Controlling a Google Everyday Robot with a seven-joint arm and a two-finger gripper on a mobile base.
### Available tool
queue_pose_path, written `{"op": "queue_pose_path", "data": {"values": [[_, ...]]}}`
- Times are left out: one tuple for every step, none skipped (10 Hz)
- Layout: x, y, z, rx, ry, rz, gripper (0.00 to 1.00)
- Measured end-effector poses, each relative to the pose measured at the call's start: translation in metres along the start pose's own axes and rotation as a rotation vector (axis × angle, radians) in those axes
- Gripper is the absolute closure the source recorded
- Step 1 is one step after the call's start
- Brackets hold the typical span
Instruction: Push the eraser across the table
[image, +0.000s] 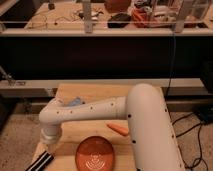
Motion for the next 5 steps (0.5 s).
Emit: {"op": "queue_pose_path", "data": {"values": [[-0.0013,-0.0046,0.0019,0.007,-0.006,-0.005,1.00],[-0.0008,-0.0084,0.0037,0.008,-0.016,-0.010,1.00],[0.0001,-0.0103,0.0050,0.009,-0.022,-0.011,1.00],[0.0010,-0.0103,0.0048,0.010,-0.025,-0.009,1.00],[0.0019,-0.0099,0.0060,-0.004,-0.027,0.000,1.00]]}}
